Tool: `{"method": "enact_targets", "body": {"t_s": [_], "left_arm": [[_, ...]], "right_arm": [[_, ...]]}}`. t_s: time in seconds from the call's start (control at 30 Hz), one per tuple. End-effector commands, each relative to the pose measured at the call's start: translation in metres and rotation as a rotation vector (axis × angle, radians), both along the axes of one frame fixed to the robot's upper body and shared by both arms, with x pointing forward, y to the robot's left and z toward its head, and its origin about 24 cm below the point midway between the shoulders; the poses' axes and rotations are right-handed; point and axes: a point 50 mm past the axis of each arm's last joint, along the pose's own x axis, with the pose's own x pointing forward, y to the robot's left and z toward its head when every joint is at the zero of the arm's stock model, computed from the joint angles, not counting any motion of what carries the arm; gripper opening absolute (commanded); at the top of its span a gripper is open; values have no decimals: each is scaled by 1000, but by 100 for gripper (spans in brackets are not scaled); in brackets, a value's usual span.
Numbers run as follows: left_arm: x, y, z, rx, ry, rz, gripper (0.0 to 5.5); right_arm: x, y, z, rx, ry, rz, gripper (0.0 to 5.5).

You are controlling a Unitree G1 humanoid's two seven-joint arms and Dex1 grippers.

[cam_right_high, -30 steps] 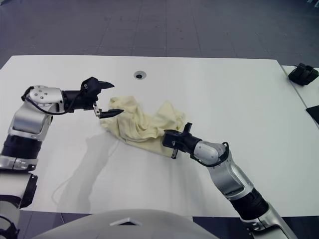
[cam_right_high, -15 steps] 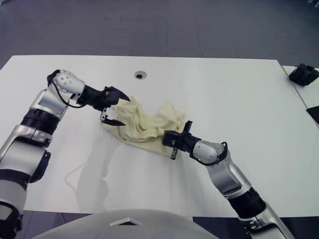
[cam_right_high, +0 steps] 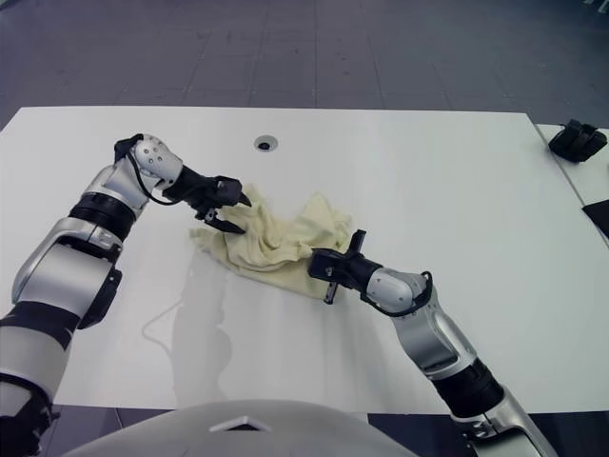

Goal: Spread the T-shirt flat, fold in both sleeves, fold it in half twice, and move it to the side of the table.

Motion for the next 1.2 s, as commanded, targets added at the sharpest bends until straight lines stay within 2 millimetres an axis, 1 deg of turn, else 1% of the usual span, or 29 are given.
{"method": "enact_targets", "body": {"t_s": [0.03,0.23,0.3,0.33,0.5,0.63,0.73,0.8,0.9,0.97,1.1,1.17,1.2], "left_arm": [[-1,2,2,46,6,-42,241],[-2,6,0,73,12,-51,133],[-3,6,-1,70,14,-53,107],[-3,6,-1,67,15,-55,83],[-4,8,0,67,13,-54,4],[-5,12,2,54,19,-46,1],[-4,13,12,-8,29,-36,1],[0,13,23,-54,3,-3,1],[15,11,46,-176,-110,125,1],[30,8,64,-266,-244,272,1],[53,6,93,-368,-455,540,1],[60,0,107,-392,-550,630,1],[63,-3,115,-392,-600,660,1]], "right_arm": [[1,0,0,-4,-1,-5,0],[1,0,0,-2,-1,-7,0],[0,0,-1,-1,-1,-7,0],[0,0,-1,-1,0,-8,0],[-1,0,-1,-2,2,-8,0],[0,-2,1,-2,1,-12,0],[8,-12,10,32,13,-48,0],[22,-25,23,63,11,-87,0],[57,-41,56,152,-40,-121,0],[88,-48,82,232,-85,-156,0],[153,-53,122,272,-152,-217,0],[177,-55,143,286,-187,-286,0],[185,-56,154,288,-208,-322,0]]}}
